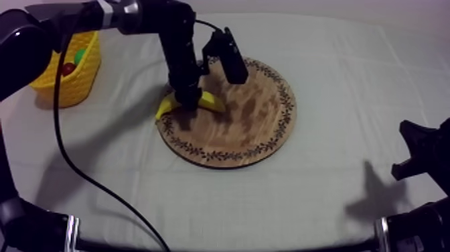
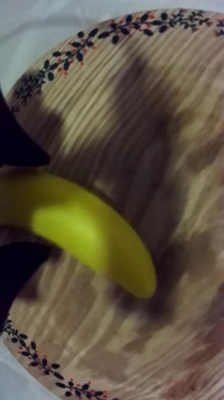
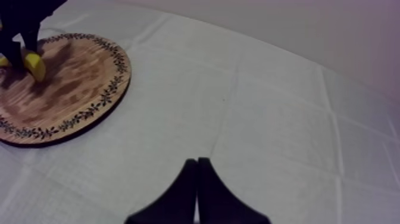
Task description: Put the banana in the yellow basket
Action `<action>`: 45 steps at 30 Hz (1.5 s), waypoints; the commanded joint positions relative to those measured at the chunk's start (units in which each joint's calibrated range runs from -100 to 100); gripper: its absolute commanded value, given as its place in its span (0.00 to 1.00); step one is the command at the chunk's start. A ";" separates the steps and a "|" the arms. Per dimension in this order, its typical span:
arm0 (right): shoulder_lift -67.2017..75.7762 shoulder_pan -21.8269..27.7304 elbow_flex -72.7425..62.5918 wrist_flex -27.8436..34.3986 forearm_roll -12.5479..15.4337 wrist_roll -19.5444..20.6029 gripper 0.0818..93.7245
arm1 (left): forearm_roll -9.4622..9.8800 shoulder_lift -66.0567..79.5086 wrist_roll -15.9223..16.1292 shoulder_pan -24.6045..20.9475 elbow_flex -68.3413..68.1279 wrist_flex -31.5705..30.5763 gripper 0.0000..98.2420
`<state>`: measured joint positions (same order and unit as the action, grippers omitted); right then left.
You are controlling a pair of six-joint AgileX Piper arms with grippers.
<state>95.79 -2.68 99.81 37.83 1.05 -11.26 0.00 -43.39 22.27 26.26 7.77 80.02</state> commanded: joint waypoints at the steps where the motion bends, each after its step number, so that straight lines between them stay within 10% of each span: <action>1: -0.03 0.00 -0.03 0.00 0.00 0.00 0.00 | -0.12 -0.15 -0.13 -0.01 0.14 0.17 0.38; 11: -0.03 0.00 -0.03 0.00 0.00 0.00 0.00 | 0.09 4.26 -2.45 0.01 0.24 2.43 0.15; 35: -0.03 0.00 -0.03 0.00 0.00 0.00 0.00 | 6.79 37.23 -12.60 -12.93 4.53 18.03 0.11; 45: -0.03 0.00 -0.03 0.00 0.00 0.00 0.00 | 6.60 39.08 -17.58 -20.61 10.20 19.69 0.11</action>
<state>95.79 -2.68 99.81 37.83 1.05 -11.26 6.71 -4.27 5.46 7.01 17.57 99.76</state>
